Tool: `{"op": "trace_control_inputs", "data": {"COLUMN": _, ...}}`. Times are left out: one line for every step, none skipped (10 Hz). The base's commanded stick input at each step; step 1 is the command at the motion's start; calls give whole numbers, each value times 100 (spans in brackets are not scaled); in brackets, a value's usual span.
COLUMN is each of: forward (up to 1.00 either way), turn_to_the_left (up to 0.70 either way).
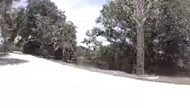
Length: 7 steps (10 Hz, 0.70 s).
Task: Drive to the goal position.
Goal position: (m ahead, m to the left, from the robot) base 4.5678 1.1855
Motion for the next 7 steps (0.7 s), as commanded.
{"op": "trace_control_inputs", "data": {"forward": 50, "turn_to_the_left": 51}}
{"op": "trace_control_inputs", "data": {"forward": 50, "turn_to_the_left": 51}}
{"op": "trace_control_inputs", "data": {"forward": 50, "turn_to_the_left": 51}}
{"op": "trace_control_inputs", "data": {"forward": 50, "turn_to_the_left": 51}}
{"op": "trace_control_inputs", "data": {"forward": 50, "turn_to_the_left": 51}}
{"op": "trace_control_inputs", "data": {"forward": 50, "turn_to_the_left": 51}}
{"op": "trace_control_inputs", "data": {"forward": 50, "turn_to_the_left": 51}}
